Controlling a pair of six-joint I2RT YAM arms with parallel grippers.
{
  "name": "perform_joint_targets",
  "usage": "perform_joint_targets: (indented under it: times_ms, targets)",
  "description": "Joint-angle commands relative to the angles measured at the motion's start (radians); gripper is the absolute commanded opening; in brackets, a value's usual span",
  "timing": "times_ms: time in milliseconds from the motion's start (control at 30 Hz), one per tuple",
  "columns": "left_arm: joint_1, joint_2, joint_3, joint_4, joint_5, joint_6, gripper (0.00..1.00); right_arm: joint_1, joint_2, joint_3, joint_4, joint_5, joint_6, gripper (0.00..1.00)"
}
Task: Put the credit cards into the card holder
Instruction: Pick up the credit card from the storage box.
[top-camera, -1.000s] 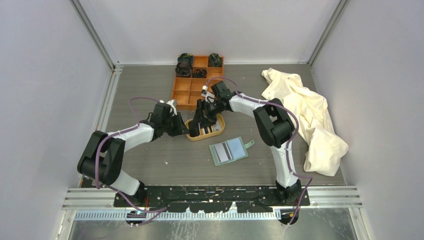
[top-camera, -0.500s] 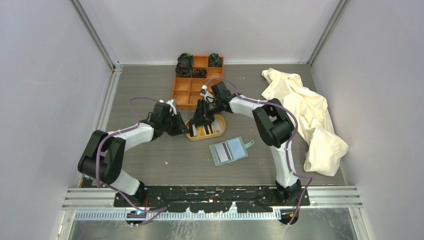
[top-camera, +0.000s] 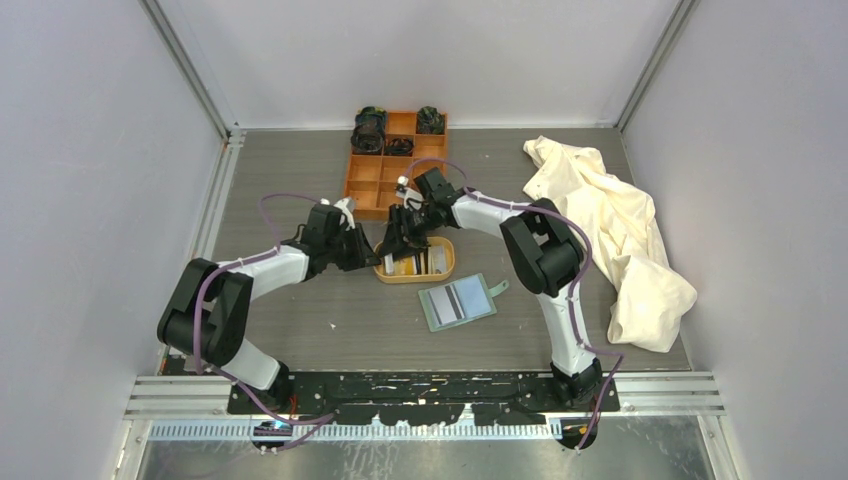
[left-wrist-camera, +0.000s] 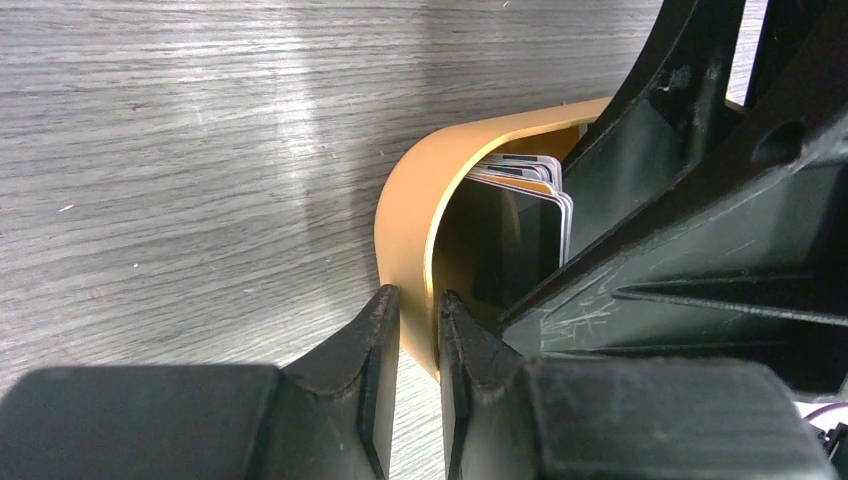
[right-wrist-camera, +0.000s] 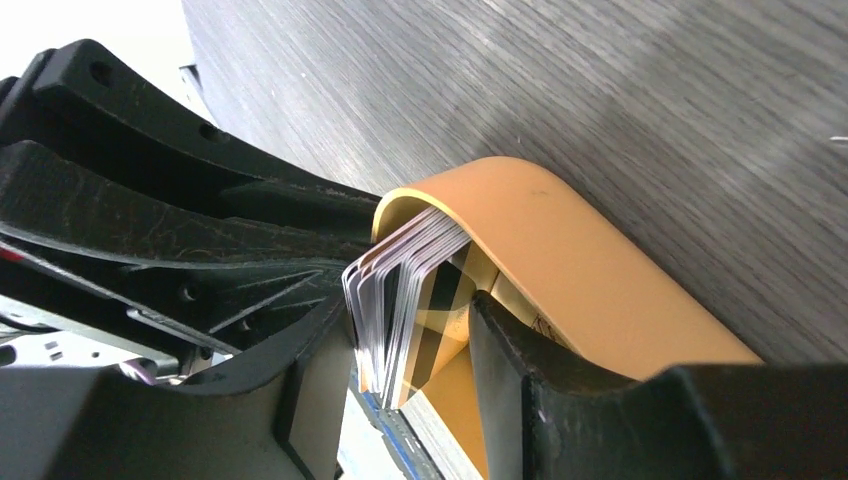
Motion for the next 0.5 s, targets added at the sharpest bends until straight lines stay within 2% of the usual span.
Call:
perform_joint_targets:
  times_ms: [0, 233, 333, 467]
  targets:
    - [-0.019, 0.010, 0.031, 0.057, 0.064, -0.013, 0.20, 0.016, -0.013, 0.049, -0.075, 0.074, -0.079, 0.52]
    - [-0.018, 0.003, 0.028, 0.051, 0.066, -0.012, 0.20, 0.000, -0.039, 0.043, -0.088, 0.077, -0.094, 0.52]
    - [-0.019, 0.001, 0.028, 0.048, 0.065, -0.011, 0.20, -0.018, -0.050, 0.032, -0.086, 0.056, -0.102, 0.48]
    - [-0.018, 0.002, 0.028, 0.047, 0.064, -0.010, 0.20, -0.040, -0.059, 0.018, -0.084, 0.020, -0.117, 0.47]
